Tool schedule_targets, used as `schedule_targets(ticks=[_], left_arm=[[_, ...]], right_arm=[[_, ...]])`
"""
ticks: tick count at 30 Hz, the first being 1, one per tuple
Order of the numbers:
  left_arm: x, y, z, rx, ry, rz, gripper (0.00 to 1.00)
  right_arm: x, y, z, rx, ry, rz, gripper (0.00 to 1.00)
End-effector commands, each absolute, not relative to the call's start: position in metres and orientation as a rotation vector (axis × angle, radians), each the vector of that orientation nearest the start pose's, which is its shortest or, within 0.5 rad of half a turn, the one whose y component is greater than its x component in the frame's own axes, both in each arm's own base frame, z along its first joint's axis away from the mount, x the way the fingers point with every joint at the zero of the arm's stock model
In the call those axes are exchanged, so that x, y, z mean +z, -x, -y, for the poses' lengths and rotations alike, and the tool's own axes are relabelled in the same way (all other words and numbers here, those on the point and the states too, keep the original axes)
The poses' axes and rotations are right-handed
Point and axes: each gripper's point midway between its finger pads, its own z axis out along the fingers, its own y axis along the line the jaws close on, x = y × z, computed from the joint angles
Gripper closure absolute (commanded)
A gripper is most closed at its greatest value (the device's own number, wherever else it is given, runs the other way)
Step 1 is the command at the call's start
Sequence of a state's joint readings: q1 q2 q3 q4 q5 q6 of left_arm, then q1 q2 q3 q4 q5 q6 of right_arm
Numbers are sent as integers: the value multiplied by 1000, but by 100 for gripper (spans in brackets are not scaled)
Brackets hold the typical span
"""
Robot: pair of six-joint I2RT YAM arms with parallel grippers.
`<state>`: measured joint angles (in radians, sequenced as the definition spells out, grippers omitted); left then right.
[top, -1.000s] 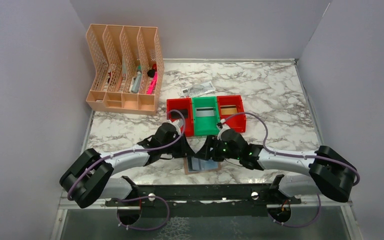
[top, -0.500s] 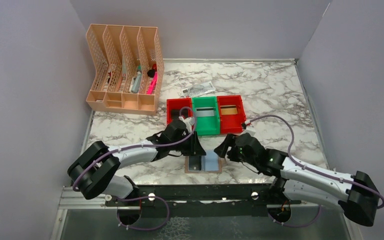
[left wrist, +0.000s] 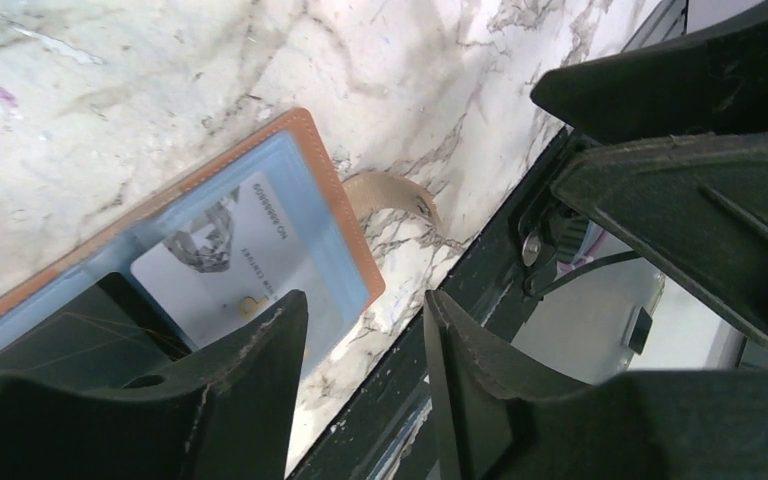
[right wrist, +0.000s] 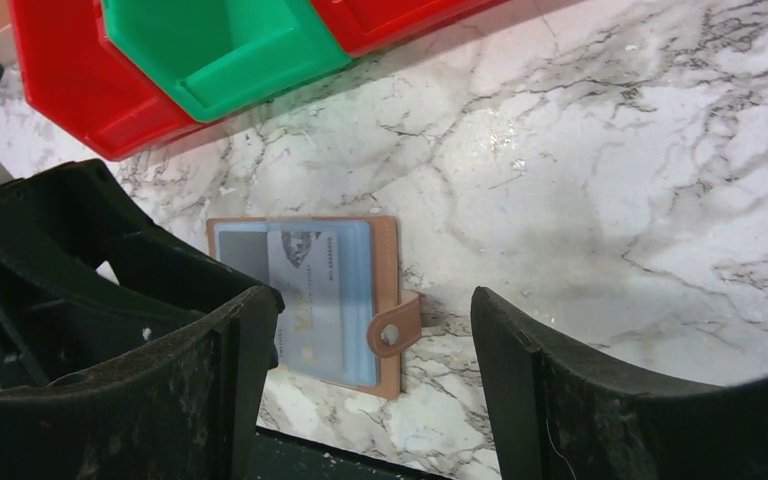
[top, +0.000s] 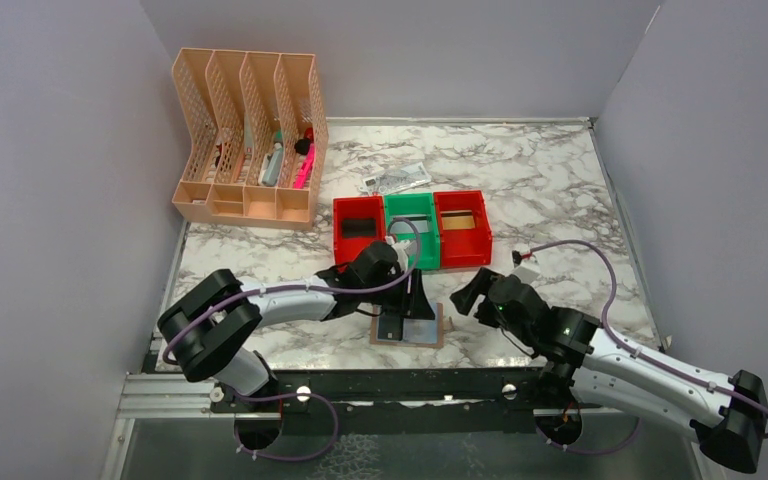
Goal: Take the credit cards out of the card holder
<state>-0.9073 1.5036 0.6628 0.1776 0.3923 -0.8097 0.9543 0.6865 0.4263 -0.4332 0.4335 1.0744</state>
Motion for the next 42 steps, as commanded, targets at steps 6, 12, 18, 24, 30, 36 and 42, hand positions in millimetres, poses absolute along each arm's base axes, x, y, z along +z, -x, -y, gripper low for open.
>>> schedule_targets(ticks=[6,12,18,24,30,36,42], left_arm=[[85,-160,350,-1191,-372,-2465,45],[83,-177,323,-976,-274,-2462,44],[81,-183,304,-894,-169,-2450,44],[80,-184,296,-888,-119,-2436,44],[73,-178,295,-934,-108,-2459,45],[72,-175,302,-1034,-107,-2458,48],[72,-172,308,-1118,-103,-2468,49]], right_arm=[[85,-171,-168,578,-393,-2274,24],[105,-168,-201,753,-176,-2246,34],[107,-160,-236,892,-8,-2274,45],[88,-152,-260,927,102,-2379,50],[67,-152,-265,864,120,-2472,55],[64,-154,-273,871,175,-2480,57],[48,-165,-266,720,116,-2536,61]])
